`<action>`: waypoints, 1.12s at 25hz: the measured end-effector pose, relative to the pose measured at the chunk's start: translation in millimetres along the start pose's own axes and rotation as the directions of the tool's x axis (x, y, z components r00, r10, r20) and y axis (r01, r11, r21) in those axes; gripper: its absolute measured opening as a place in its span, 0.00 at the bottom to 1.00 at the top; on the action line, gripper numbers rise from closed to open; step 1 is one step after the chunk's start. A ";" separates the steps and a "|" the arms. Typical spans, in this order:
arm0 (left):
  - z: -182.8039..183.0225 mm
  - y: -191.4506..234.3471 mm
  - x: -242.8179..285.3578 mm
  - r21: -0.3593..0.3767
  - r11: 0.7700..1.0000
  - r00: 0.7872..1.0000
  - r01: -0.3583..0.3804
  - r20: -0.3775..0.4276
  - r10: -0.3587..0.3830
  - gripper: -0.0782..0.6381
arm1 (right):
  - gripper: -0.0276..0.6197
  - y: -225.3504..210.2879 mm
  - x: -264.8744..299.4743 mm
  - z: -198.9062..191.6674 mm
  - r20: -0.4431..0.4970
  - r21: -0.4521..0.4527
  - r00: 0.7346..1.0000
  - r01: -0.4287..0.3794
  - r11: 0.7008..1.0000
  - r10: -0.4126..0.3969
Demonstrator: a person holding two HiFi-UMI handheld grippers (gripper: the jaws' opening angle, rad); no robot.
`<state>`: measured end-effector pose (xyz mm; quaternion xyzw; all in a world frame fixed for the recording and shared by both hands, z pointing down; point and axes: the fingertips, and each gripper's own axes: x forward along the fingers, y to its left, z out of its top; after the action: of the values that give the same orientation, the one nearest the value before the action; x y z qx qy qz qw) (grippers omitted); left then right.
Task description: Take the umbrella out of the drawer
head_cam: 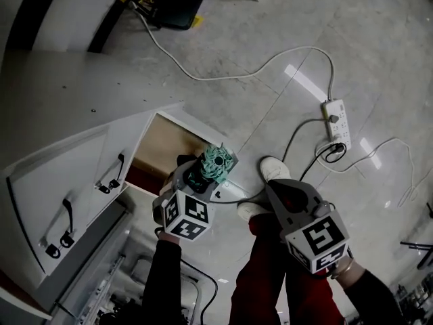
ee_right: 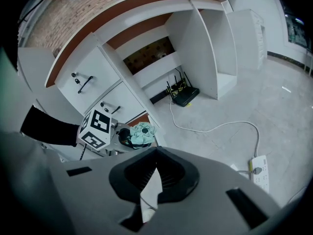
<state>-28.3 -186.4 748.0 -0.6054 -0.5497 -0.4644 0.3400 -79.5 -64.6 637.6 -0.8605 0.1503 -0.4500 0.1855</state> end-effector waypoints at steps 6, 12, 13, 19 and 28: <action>24.1 4.5 -52.8 -0.088 0.993 0.992 -0.072 0.101 0.081 0.39 | 0.04 13.8 -18.2 22.8 0.017 -0.037 1.000 0.001 0.999 0.000; 46.9 4.3 -101.4 -0.238 0.963 0.966 -0.125 0.193 0.173 0.39 | 0.04 27.6 -37.7 45.3 0.042 -0.087 0.999 -0.009 0.996 0.013; 50.4 4.2 -109.7 -0.269 0.954 0.960 -0.132 0.207 0.191 0.39 | 0.04 30.3 -40.8 48.7 0.047 -0.096 0.999 -0.013 0.995 0.018; 71.3 -0.3 -164.6 -0.402 0.903 0.919 -0.153 0.277 0.279 0.39 | 0.04 49.7 -64.6 72.2 0.060 -0.131 0.998 -0.029 0.991 0.037; 90.6 -12.9 -243.6 -0.525 0.833 0.854 -0.172 0.342 0.392 0.39 | 0.04 83.5 -97.1 104.4 0.085 -0.209 0.992 -0.069 0.975 0.089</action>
<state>-15.3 -185.9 488.1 -0.8342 -0.3820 -0.3807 0.1150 -53.9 -78.0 475.0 -0.8886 0.2214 -0.3833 0.1200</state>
